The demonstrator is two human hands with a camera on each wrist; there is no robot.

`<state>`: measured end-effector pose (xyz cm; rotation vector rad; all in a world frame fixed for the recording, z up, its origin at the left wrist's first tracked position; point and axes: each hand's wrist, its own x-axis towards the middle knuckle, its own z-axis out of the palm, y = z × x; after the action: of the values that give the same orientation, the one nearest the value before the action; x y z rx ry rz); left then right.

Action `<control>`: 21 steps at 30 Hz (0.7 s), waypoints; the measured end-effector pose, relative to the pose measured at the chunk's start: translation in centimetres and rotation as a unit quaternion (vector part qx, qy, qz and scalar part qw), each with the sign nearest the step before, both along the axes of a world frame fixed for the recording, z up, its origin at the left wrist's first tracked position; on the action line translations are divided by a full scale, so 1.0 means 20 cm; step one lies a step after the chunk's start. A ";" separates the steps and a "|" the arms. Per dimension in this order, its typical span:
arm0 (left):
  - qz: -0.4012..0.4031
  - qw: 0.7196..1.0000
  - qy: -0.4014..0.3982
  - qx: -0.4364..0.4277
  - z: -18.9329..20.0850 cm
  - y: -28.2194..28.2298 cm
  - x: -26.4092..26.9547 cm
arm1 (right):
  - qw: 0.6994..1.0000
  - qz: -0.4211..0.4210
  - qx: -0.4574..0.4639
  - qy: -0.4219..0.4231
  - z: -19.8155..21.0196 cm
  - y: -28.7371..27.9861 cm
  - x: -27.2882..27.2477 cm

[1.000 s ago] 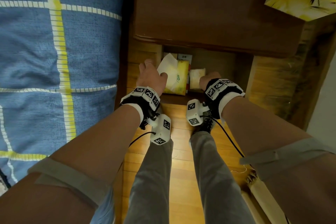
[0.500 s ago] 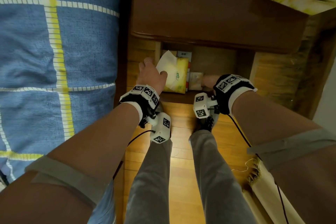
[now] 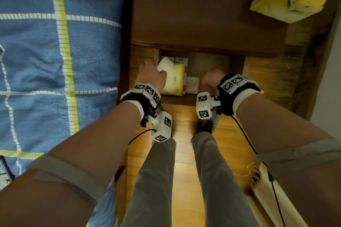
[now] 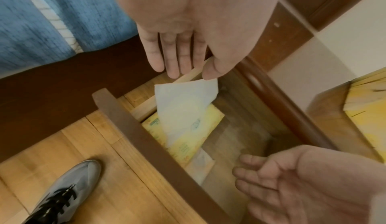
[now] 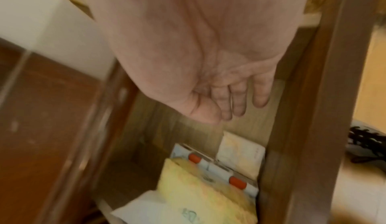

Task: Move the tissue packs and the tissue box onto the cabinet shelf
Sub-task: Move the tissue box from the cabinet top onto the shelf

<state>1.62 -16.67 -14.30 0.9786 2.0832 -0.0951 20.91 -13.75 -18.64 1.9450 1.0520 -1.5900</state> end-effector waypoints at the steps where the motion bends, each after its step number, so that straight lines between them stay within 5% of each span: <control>1: 0.006 1.000 -0.001 0.010 0.06 0.02 0.02 | 0.999 -0.053 -0.005 0.010 0.04 0.01 0.05; 7: -0.029 0.996 -0.048 0.062 0.49 0.19 0.26 | 0.945 -0.326 0.021 0.029 0.55 0.09 0.36; 10: -0.037 0.991 -0.090 0.088 0.63 0.35 0.43 | 0.918 -0.382 0.107 0.000 0.70 0.20 0.52; 14: -0.074 0.980 -0.151 0.105 0.69 0.52 0.67 | 0.835 -0.493 0.240 -0.048 0.79 0.38 0.65; 17: -0.096 0.978 -0.152 0.110 0.65 0.58 0.76 | 0.837 -0.477 0.266 0.019 0.78 0.50 0.63; 21: -0.057 0.979 -0.175 0.082 0.55 0.55 0.77 | 0.857 -0.471 0.207 -0.005 0.61 0.57 0.64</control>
<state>16.98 -5.68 -3.24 1.1259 1.7309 0.1821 33.64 -2.27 -6.50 3.0597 0.4163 -1.8784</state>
